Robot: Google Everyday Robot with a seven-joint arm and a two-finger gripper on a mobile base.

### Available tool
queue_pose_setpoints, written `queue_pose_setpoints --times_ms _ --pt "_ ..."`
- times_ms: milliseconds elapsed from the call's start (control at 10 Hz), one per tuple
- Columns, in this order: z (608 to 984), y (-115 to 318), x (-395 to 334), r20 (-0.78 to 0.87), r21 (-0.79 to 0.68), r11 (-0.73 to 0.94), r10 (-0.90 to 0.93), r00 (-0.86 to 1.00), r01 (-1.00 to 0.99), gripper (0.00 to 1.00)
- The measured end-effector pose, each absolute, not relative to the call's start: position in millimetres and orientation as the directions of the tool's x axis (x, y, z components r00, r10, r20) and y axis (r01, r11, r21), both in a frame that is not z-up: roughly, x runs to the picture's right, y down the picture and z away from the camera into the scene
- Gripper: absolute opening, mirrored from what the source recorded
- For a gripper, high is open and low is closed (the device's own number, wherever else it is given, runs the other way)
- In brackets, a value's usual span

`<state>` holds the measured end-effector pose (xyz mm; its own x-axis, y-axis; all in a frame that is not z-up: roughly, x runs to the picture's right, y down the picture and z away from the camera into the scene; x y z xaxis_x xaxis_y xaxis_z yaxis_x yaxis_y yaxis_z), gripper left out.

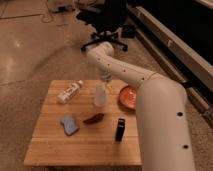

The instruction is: Place the ceramic cup over the eraser

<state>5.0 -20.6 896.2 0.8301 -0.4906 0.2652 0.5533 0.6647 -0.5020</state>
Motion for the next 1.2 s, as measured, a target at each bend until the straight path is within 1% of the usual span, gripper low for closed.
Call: queue_pose_setpoints --times_ms 100,300,800,1200 --pt "917.5 -18.9 4.7 0.288 -0.509 0.67 -0.46 0.84 0.541 0.8" --pt "932.0 -17.6 5.4 0.307 -0.514 0.676 -0.43 0.849 0.528 0.8" --pt "908.4 -14.3 -9.4 0.37 -0.507 0.681 -0.383 0.847 0.529 0.8" --pt "900.6 -4.1 -26.9 0.417 -0.51 0.668 -0.36 0.835 0.542 0.8"
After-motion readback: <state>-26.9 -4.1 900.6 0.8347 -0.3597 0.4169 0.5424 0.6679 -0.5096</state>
